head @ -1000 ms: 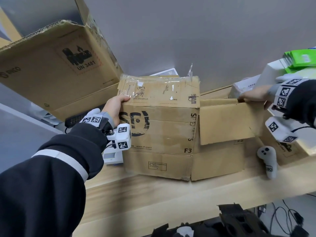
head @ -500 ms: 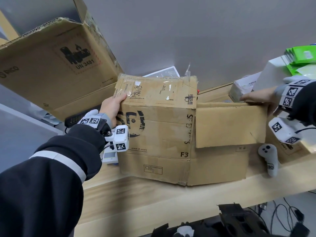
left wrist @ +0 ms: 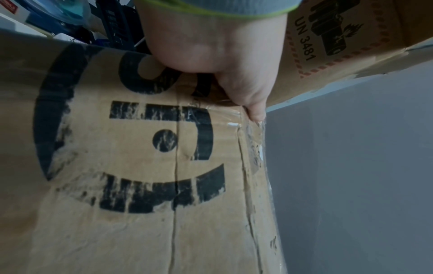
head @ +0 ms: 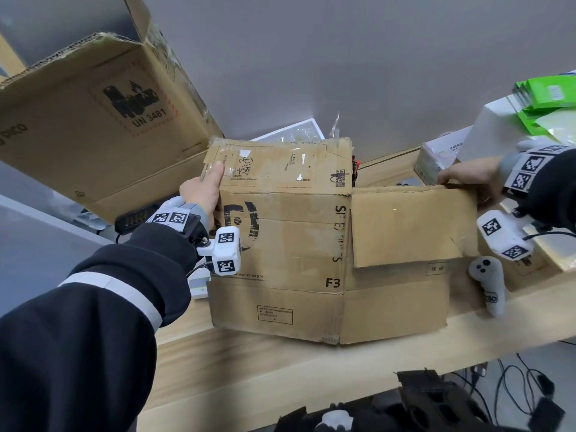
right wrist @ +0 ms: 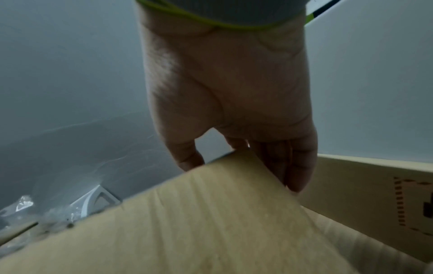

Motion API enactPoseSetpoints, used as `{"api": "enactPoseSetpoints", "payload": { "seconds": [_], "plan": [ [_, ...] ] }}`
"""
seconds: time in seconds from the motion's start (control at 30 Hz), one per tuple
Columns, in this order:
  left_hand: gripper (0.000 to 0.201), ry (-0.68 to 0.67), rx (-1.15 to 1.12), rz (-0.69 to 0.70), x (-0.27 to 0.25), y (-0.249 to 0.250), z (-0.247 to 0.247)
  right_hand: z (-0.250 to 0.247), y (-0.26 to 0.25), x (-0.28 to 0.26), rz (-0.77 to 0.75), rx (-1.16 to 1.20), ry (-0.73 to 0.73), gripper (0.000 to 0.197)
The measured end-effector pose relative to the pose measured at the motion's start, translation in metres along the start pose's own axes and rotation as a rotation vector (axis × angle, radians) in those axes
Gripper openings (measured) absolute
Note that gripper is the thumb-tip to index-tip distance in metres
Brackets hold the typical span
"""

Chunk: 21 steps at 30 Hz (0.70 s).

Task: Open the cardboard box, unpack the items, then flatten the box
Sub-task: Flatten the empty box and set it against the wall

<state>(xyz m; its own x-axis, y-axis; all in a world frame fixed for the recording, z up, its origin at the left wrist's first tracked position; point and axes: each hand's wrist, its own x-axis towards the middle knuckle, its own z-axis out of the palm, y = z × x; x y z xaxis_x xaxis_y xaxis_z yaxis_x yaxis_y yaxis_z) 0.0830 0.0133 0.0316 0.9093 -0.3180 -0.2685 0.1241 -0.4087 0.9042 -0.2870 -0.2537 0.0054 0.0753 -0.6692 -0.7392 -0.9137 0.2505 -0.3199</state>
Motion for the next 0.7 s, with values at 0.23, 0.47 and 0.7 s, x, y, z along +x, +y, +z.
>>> {"api": "enactPoseSetpoints", "payload": {
  "seconds": [0.23,0.47,0.7],
  "plan": [
    [0.042,-0.026,-0.013,0.004,-0.003,0.003,-0.004,-0.002,0.008,0.004,-0.006,-0.039,-0.007,0.053],
    [0.039,-0.1,-0.014,0.008,-0.01,0.007,-0.002,-0.015,0.019,-0.017,-0.014,-0.035,-0.223,0.026],
    [0.042,-0.126,-0.02,-0.025,-0.015,0.008,0.004,-0.033,0.029,-0.011,0.018,0.066,-0.328,0.029]
  ]
}}
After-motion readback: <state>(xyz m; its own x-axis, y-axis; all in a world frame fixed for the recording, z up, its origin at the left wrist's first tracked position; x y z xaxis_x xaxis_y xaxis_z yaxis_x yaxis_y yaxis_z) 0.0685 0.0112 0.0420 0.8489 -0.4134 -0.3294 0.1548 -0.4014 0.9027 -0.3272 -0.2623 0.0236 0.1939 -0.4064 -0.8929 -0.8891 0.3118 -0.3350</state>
